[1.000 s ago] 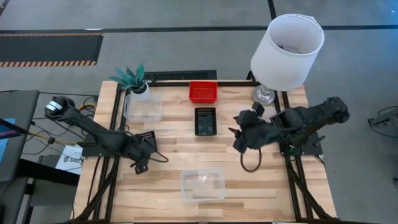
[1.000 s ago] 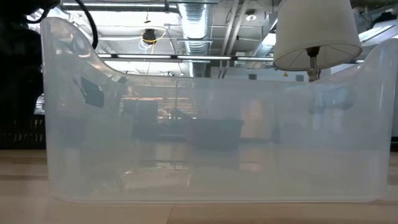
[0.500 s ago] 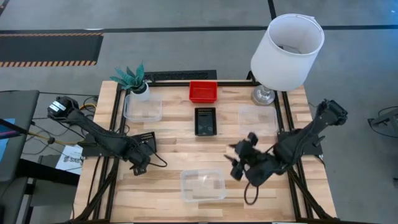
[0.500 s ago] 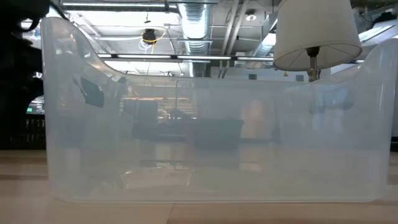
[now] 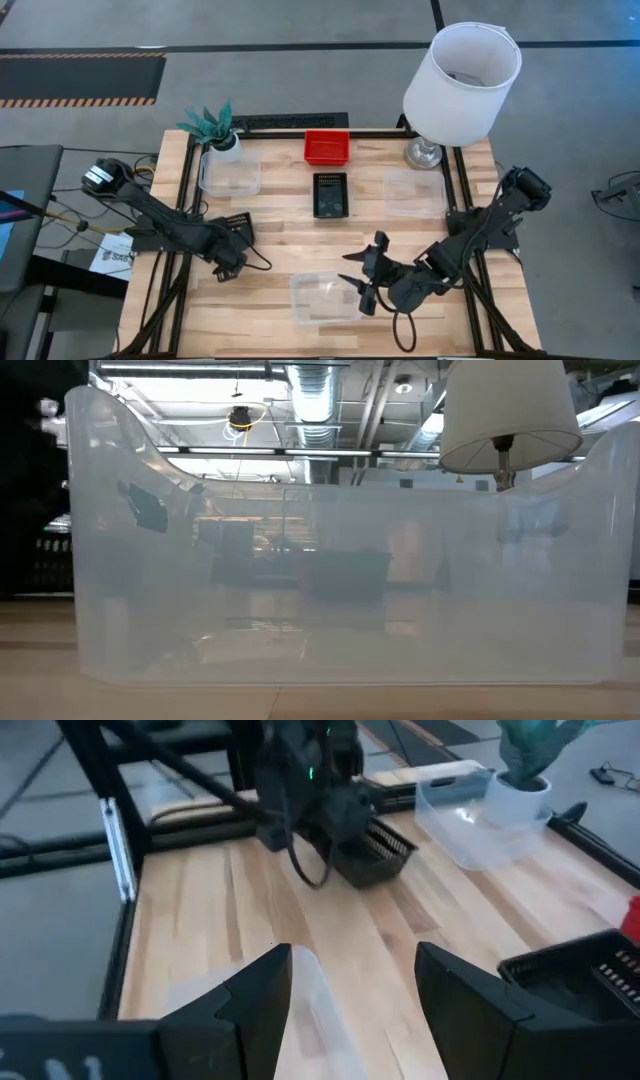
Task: Stack baskets by color
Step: Stack the bottom black bin on top of the top black bins
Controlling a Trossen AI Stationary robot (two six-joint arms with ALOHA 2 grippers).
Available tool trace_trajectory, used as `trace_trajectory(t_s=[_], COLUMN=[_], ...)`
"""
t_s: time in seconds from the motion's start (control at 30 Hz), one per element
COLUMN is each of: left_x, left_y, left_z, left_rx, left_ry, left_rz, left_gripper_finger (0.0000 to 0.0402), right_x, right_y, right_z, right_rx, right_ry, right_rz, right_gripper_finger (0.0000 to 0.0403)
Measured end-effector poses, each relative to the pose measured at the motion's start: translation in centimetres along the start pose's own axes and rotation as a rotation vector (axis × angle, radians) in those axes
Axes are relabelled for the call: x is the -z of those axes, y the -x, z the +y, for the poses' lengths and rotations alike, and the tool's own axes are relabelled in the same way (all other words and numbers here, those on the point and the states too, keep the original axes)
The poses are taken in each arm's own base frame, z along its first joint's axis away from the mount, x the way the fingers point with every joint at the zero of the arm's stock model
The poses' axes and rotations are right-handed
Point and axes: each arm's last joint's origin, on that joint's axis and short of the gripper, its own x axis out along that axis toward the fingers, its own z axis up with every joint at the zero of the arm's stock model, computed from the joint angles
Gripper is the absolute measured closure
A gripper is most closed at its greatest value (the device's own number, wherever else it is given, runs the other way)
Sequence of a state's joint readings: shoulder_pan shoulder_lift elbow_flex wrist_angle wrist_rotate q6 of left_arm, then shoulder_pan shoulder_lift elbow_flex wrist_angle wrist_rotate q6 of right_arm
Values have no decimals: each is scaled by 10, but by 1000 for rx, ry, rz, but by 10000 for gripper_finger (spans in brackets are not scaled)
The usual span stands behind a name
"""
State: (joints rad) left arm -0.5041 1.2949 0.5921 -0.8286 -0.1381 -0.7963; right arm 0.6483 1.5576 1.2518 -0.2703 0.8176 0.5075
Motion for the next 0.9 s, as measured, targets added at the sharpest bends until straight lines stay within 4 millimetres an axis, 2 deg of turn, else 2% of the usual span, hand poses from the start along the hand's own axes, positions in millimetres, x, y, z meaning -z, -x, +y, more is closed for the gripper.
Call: trace_trajectory(t_s=[0.13,0.33,0.53,0.67,0.8,0.9], left_x=[-10,-25,-34,-38,-38,-39], left_y=[19,60,98,106,104,105], left_z=[-8,-24,-38,-38,-39,-39], left_rx=[37,71,56,12,-40,-65], left_ry=[-46,-139,-331,-468,-734,-839], left_rz=[-43,-129,-281,-334,-324,-338], left_gripper_finger=[401,401,401,401,401,401], right_x=[-1,0,-1,-1,-1,-3], right_y=[1,1,-1,-2,-2,-7], right_z=[3,3,1,0,0,-4], right_rx=[-29,-38,-32,-29,-26,-8], right_ry=[-5,7,11,70,117,112], right_rz=[-6,2,7,9,12,12], right_gripper_finger=[171,171,171,171,171,171])
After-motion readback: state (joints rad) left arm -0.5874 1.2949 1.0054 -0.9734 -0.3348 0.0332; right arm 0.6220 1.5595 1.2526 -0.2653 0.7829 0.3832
